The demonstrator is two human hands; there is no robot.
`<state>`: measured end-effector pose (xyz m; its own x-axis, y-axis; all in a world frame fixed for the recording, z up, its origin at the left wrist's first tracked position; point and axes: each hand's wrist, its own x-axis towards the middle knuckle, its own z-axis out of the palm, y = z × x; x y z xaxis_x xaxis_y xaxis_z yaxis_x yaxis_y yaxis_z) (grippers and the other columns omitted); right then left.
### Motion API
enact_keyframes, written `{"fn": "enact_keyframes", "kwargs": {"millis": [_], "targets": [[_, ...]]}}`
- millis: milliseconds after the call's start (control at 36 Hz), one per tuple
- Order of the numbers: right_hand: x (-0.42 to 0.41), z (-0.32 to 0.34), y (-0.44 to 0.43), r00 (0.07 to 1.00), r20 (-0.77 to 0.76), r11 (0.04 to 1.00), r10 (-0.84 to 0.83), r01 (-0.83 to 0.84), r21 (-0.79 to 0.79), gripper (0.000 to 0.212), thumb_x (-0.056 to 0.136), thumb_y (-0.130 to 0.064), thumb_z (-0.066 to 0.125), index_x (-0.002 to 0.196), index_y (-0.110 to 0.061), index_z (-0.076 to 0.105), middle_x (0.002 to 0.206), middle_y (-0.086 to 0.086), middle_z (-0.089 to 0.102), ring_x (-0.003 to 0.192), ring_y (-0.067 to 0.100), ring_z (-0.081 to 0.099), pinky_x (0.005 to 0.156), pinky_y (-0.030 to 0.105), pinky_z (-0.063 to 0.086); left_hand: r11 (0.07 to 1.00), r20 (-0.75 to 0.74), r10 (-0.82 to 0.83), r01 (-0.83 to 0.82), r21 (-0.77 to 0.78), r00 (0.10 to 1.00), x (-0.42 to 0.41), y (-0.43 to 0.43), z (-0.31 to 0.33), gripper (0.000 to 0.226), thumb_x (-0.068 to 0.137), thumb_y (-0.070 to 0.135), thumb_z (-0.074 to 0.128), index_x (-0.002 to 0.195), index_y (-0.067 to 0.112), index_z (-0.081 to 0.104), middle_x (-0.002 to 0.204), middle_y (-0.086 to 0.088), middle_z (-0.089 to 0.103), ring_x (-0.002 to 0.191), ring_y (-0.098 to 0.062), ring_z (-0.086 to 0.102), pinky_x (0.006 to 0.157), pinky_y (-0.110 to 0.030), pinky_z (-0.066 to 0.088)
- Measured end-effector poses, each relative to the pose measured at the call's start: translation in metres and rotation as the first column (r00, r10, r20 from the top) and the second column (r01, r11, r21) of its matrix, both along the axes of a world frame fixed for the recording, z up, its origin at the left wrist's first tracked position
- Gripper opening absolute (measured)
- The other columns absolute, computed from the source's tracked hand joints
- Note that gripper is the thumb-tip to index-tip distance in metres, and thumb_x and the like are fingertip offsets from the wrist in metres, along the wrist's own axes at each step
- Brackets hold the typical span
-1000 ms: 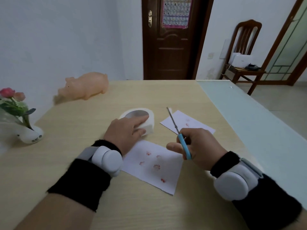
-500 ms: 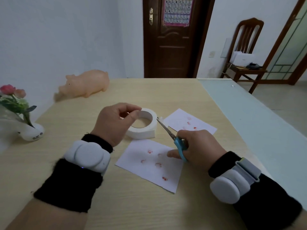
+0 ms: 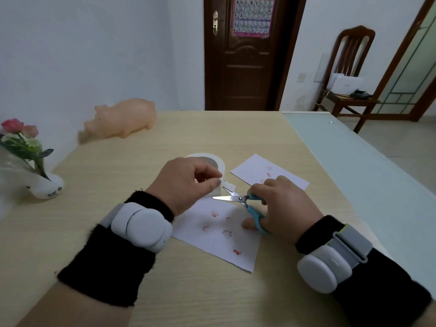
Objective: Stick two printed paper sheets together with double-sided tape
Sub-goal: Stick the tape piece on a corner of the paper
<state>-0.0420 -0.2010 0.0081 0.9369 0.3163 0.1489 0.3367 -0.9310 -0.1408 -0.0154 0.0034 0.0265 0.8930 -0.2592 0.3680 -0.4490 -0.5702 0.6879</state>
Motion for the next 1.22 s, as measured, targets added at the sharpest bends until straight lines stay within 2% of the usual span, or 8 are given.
{"fn": "enact_keyframes", "kwargs": {"millis": [139,222,389,528,694,944,1111,1222], "targets": [[-0.001,-0.001,0.0,1.0,0.025,1.0,0.002,-0.002,0.025,0.057,0.065,-0.06,0.072,0.114,-0.033,0.06,0.089,-0.005,0.053,0.089,0.014,0.035,0.07,0.026,0.032,1.0,0.006,-0.01,0.01,0.018,1.0,0.0,-0.001,0.0,0.022,0.075,0.014,0.075,0.067,0.033,0.067,0.065,0.014,0.064,0.065,-0.005,0.056,0.061,-0.009,0.039],[-0.001,0.0,0.0,1.0,0.027,1.0,-0.004,0.003,0.01,0.058,0.066,-0.06,0.071,0.117,-0.035,0.06,0.089,-0.004,0.057,0.09,0.014,0.034,0.071,0.026,0.032,0.998,0.031,-0.033,0.032,0.052,0.999,-0.001,-0.002,0.0,0.025,0.075,0.012,0.074,0.064,0.032,0.065,0.071,0.026,0.06,0.067,-0.005,0.055,0.062,-0.011,0.04],[-0.002,0.004,-0.001,1.0,0.011,1.0,-0.009,0.009,-0.026,0.062,0.07,-0.06,0.068,0.125,-0.035,0.055,0.093,-0.005,0.061,0.096,0.018,0.037,0.078,0.028,0.039,0.995,0.043,-0.042,0.038,0.095,0.998,-0.003,-0.007,-0.002,0.031,0.081,0.011,0.068,0.064,0.033,0.055,0.068,0.012,0.057,0.074,-0.009,0.052,0.066,-0.019,0.041],[-0.002,0.005,-0.002,1.0,0.029,1.0,-0.003,0.003,-0.017,0.063,0.07,-0.059,0.069,0.126,-0.033,0.056,0.092,-0.004,0.062,0.091,0.016,0.03,0.075,0.027,0.033,0.993,0.06,-0.072,0.066,0.096,0.996,-0.004,-0.008,0.0,0.032,0.082,0.01,0.066,0.065,0.034,0.054,0.068,0.014,0.055,0.071,-0.002,0.05,0.062,-0.008,0.035],[-0.003,0.008,-0.001,0.998,0.057,1.0,0.01,-0.008,-0.027,0.064,0.069,-0.059,0.07,0.126,-0.031,0.057,0.093,-0.002,0.065,0.09,0.017,0.028,0.076,0.022,0.021,0.991,0.099,-0.11,0.101,0.093,0.989,-0.006,-0.008,0.0,0.028,0.081,0.017,0.063,0.067,0.038,0.051,0.07,0.016,0.053,0.072,0.002,0.051,0.067,-0.007,0.037],[-0.004,0.009,-0.002,0.997,0.068,0.999,-0.021,0.023,-0.034,0.066,0.069,-0.06,0.069,0.127,-0.033,0.055,0.091,-0.005,0.065,0.092,0.017,0.031,0.076,0.029,0.035,0.99,0.103,-0.132,0.126,0.06,0.986,-0.008,-0.012,0.002,0.016,0.076,0.025,0.056,0.068,0.038,0.05,0.07,0.014,0.053,0.075,0.0,0.052,0.069,-0.006,0.036],[-0.004,0.011,-0.001,0.996,0.084,0.997,-0.029,0.035,-0.063,0.07,0.069,-0.059,0.07,0.131,-0.032,0.053,0.093,-0.002,0.066,0.097,0.021,0.035,0.076,0.029,0.034,0.991,0.106,-0.133,0.132,0.015,0.985,-0.011,-0.017,0.004,0.015,0.077,0.023,0.056,0.068,0.034,0.052,0.071,0.015,0.054,0.071,0.002,0.051,0.068,-0.006,0.035],[-0.004,0.01,-0.002,0.996,0.074,0.991,-0.053,0.061,-0.117,0.072,0.07,-0.06,0.068,0.134,-0.033,0.048,0.099,-0.002,0.063,0.1,0.023,0.037,0.079,0.03,0.036,0.99,0.102,-0.12,0.126,-0.056,0.988,-0.015,-0.023,0.014,0.022,0.085,0.011,0.062,0.071,0.027,0.056,0.067,0.014,0.057,0.057,0.009,0.05,0.058,-0.004,0.035]]}}
